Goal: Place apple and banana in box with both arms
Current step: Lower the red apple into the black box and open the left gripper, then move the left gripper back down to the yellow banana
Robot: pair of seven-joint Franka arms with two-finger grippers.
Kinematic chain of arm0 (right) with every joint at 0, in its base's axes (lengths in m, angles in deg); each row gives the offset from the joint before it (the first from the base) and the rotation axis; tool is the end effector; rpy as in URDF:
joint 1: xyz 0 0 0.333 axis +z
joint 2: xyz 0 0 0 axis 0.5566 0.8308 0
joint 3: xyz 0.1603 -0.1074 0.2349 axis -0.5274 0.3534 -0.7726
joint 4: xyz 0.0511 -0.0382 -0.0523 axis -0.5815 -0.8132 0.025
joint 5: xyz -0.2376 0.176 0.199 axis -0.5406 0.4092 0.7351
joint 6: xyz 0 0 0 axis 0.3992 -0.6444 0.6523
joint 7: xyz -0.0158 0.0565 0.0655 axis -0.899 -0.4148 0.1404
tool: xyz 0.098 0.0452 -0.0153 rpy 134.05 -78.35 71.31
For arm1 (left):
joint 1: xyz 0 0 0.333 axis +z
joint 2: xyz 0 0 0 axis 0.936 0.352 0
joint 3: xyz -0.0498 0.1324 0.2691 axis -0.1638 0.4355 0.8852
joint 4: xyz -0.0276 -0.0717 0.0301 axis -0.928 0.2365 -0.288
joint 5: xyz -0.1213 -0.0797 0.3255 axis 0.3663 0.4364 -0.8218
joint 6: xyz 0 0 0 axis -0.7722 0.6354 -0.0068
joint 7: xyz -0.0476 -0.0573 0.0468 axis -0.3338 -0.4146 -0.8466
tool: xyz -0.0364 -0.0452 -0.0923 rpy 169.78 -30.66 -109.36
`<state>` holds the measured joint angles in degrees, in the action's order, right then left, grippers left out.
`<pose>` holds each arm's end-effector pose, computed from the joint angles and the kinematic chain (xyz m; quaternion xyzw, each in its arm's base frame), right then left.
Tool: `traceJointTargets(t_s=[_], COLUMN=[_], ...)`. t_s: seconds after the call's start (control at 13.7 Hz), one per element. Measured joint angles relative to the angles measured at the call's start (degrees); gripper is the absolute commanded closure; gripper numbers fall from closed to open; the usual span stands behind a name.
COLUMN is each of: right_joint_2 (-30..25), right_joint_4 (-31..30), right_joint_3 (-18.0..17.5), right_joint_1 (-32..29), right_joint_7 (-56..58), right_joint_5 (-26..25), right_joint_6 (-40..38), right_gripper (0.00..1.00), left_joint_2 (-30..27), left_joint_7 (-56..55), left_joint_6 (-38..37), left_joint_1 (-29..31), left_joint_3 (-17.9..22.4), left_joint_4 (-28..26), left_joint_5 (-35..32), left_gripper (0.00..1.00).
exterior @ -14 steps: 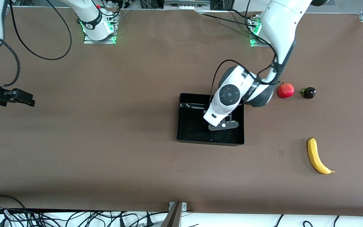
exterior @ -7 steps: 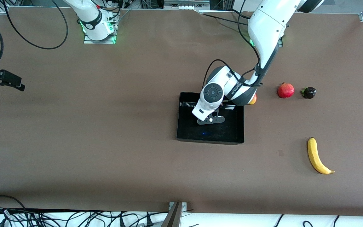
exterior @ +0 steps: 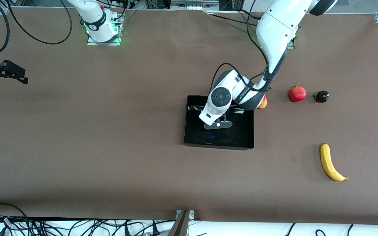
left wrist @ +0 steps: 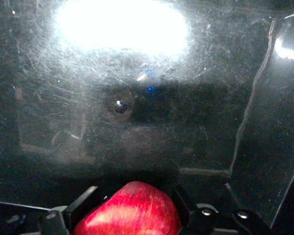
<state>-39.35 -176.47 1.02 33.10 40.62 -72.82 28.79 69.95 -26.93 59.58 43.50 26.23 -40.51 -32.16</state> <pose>0.5205 -0.0378 0.5823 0.9994 0.0340 -0.0049 0.0063 0.5114 -0.3778 0.1963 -0.9936 -0.0627 0.0934 0.0076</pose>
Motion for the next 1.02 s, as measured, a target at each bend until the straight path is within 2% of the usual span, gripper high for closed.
traceJointTargets(t_s=[0.37, 0.59, 0.8, 1.02], right_joint_2=[0.19, 0.19, 0.19, 0.19], right_joint_4=[-0.05, -0.06, -0.06, -0.07], right_joint_3=[0.0, 0.0, -0.37, -1.98], right_joint_1=[-0.28, -0.41, -0.41, -0.4], right_joint_7=[0.0, 0.0, 0.01, 0.01], right_joint_5=[0.0, 0.0, 0.0, 0.0], right_joint_6=[-0.46, -0.49, -0.62, -0.84], right_gripper=[0.0, 0.0, 0.0, 0.0], left_joint_2=[-0.34, -1.52, -4.48, -6.72], left_joint_7=[-0.57, -1.19, 0.9, 8.14], left_joint_6=[-1.95, -12.93, -20.81, -22.19], left_joint_1=[0.35, 2.09, 7.87, 15.63], left_joint_3=[0.02, 0.16, 0.29, 0.82], left_joint_4=[1.46, 8.81, 13.91, 14.33], left_joint_5=[0.0, 0.0, -0.1, -0.64], left_gripper=[0.0, 0.0, 0.0, 0.0])
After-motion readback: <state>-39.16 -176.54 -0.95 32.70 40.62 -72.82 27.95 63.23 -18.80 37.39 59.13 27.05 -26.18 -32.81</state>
